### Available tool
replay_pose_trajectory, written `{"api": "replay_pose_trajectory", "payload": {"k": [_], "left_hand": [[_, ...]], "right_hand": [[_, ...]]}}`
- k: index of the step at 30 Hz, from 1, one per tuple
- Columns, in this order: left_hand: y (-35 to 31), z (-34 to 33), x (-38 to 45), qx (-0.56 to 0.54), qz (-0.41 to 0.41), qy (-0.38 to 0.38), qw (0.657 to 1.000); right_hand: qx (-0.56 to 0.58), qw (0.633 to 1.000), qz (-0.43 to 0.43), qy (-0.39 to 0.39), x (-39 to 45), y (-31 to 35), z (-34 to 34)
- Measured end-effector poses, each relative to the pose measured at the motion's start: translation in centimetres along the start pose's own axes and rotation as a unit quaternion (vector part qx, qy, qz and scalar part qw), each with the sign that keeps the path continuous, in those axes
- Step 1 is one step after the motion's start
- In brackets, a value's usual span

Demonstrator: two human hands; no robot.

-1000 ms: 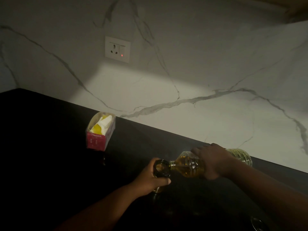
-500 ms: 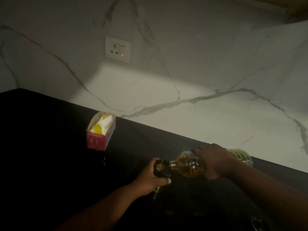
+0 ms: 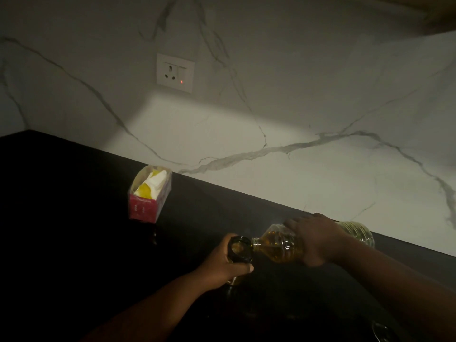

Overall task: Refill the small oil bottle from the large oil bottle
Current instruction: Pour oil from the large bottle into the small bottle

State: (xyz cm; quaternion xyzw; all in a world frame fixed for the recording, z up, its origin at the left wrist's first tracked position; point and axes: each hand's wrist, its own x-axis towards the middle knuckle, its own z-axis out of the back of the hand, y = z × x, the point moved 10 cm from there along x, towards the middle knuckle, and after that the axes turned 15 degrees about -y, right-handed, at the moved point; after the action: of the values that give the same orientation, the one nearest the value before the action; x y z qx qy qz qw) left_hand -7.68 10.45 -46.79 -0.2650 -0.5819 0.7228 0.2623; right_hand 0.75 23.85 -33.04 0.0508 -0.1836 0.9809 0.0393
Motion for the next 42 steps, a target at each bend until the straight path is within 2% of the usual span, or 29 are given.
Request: {"api": "replay_pose_trajectory", "payload": {"k": [42], "left_hand": [[-0.39, -0.01, -0.16, -0.008, -0.005, 0.002, 1.0]], "right_hand": [[0.005, 1.0, -0.002, -0.001, 0.07, -0.37, -0.72]]}}
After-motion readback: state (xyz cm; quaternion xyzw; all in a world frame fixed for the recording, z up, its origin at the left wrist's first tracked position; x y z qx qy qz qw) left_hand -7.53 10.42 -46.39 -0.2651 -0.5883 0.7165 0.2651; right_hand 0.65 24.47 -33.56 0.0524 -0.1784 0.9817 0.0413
